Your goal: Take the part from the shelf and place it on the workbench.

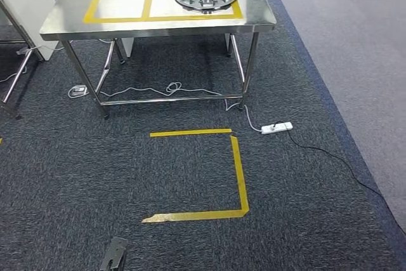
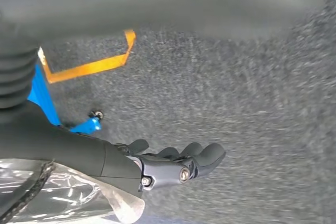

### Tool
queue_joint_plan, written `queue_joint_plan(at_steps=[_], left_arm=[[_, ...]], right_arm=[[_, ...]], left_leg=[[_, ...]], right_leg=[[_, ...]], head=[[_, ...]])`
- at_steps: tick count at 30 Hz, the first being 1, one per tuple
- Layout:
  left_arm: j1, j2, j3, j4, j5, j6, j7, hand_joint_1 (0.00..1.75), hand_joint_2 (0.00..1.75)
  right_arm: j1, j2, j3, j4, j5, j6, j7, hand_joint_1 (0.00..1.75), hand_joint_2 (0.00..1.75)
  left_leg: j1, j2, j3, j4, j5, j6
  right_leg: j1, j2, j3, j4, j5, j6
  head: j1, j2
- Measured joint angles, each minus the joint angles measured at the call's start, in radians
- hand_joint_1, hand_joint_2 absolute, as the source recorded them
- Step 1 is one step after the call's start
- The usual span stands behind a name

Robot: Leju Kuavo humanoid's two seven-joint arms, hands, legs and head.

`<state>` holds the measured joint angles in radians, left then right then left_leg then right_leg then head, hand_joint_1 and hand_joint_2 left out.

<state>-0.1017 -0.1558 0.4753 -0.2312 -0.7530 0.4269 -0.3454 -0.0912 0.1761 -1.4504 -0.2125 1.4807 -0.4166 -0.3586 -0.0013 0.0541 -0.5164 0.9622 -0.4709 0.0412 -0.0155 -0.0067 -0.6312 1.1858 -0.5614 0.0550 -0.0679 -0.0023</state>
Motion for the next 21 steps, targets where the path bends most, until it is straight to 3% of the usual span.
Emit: queue_joint_plan(at_steps=[2, 4, 6, 8, 9, 11, 12, 13, 14, 15, 17, 19, 21], left_arm=[[-0.001, -0.001, 0.000, 0.000, 0.000, 0.000, -0.001, 0.00, 0.00], [-0.002, -0.001, 0.000, 0.000, 0.000, 0.000, -0.001, 0.00, 0.00], [-0.003, -0.001, 0.000, 0.000, 0.000, 0.000, -0.002, 0.00, 0.00], [-0.004, -0.001, 0.000, 0.000, 0.000, 0.000, -0.002, 0.00, 0.00], [-0.003, -0.001, 0.000, 0.000, 0.000, 0.000, -0.002, 0.00, 0.00], [0.001, -0.001, 0.001, 0.000, 0.000, 0.000, -0.002, 0.00, 0.00], [0.003, -0.001, 0.001, 0.000, 0.000, 0.000, -0.002, 0.00, 0.00], [0.004, -0.001, 0.001, 0.000, 0.000, 0.000, -0.002, 0.00, 0.00], [0.005, -0.001, 0.002, 0.000, 0.000, 0.000, -0.003, 0.00, 0.00], [0.005, -0.001, 0.002, 0.000, 0.000, 0.000, -0.003, 0.00, 0.00], [0.004, 0.002, 0.002, 0.000, 0.000, 0.000, -0.003, 0.00, 0.00], [0.002, 0.004, 0.003, 0.000, 0.000, 0.000, -0.003, 0.00, 0.00], [-0.001, 0.005, 0.003, 0.000, -0.001, 0.000, -0.004, 0.00, 0.00]], right_arm=[[-0.003, -0.002, 0.000, 0.000, 0.000, 0.000, 0.000, 0.00, 0.00], [-0.008, -0.002, 0.000, 0.000, 0.000, 0.000, 0.000, 0.00, 0.00], [-0.008, -0.002, 0.000, 0.000, -0.001, 0.000, 0.000, 0.00, 0.00], [-0.005, -0.002, 0.000, 0.000, -0.001, 0.000, 0.000, 0.00, 0.00], [-0.006, -0.002, 0.000, 0.000, -0.001, 0.000, 0.000, 0.00, 0.00], [-0.007, -0.002, 0.000, 0.000, -0.001, 0.000, 0.000, 0.00, 0.00], [-0.007, -0.002, 0.000, 0.000, -0.001, -0.001, 0.000, 0.00, 0.00], [-0.005, -0.002, 0.000, 0.000, -0.001, -0.001, 0.001, 0.00, 0.00], [-0.003, -0.003, 0.000, 0.000, -0.001, -0.001, 0.001, 0.00, 0.00], [-0.002, -0.002, 0.000, 0.000, -0.001, -0.001, 0.001, 0.00, 0.00], [-0.003, -0.001, 0.000, 0.000, 0.000, -0.001, 0.000, 0.00, 0.00], [-0.006, 0.000, 0.001, 0.001, 0.000, -0.001, 0.000, 0.00, 0.00], [-0.005, 0.000, 0.001, 0.001, -0.001, -0.001, 0.000, 0.00, 0.00]], left_leg=[[-0.004, 0.017, 0.002, 0.006, -0.004, -0.008], [-0.009, 0.033, 0.004, 0.013, -0.009, -0.021], [-0.009, 0.050, 0.007, 0.015, -0.012, -0.032], [-0.005, 0.028, -0.001, 0.042, -0.037, -0.044], [-0.001, 0.005, -0.017, 0.083, -0.067, -0.050], [0.004, -0.035, -0.071, 0.217, -0.142, -0.057], [0.005, -0.041, -0.097, 0.277, -0.164, -0.058], [0.005, -0.044, -0.111, 0.308, -0.166, -0.057], [0.005, -0.046, -0.108, 0.298, -0.146, -0.054], [0.005, -0.052, -0.090, 0.250, -0.110, -0.049], [0.004, -0.095, -0.036, 0.116, -0.035, -0.031], [0.003, -0.135, -0.008, 0.039, -0.008, -0.015], [0.001, -0.130, -0.005, 0.023, -0.007, -0.011]], right_leg=[[0.000, -0.046, 0.087, -0.146, 0.045, -0.005], [0.003, -0.070, 0.120, -0.211, 0.055, -0.020], [0.004, -0.050, 0.113, -0.211, 0.057, -0.036], [0.002, -0.031, 0.115, -0.213, 0.065, -0.050], [0.000, -0.021, 0.115, -0.214, 0.070, -0.057], [0.001, 0.003, 0.111, -0.213, 0.075, -0.065], [0.002, 0.016, 0.109, -0.212, 0.076, -0.066], [0.003, 0.030, 0.108, -0.211, 0.076, -0.066], [0.005, 0.044, 0.108, -0.210, 0.076, -0.066], [0.006, 0.058, 0.108, -0.208, 0.076, -0.066], [0.009, 0.084, 0.107, -0.206, 0.077, -0.062], [0.006, 0.107, 0.099, -0.204, 0.080, -0.052], [0.001, 0.128, 0.087, -0.207, 0.086, -0.037]], head=[[0.000, 0.000], [-0.004, 0.000], [-0.008, 0.000], [-0.010, 0.000], [-0.012, 0.000], [-0.013, 0.000], [-0.013, 0.000], [-0.013, 0.000], [-0.013, 0.000], [-0.014, 0.000], [-0.012, 0.000], [-0.013, 0.000], [-0.014, 0.000]])
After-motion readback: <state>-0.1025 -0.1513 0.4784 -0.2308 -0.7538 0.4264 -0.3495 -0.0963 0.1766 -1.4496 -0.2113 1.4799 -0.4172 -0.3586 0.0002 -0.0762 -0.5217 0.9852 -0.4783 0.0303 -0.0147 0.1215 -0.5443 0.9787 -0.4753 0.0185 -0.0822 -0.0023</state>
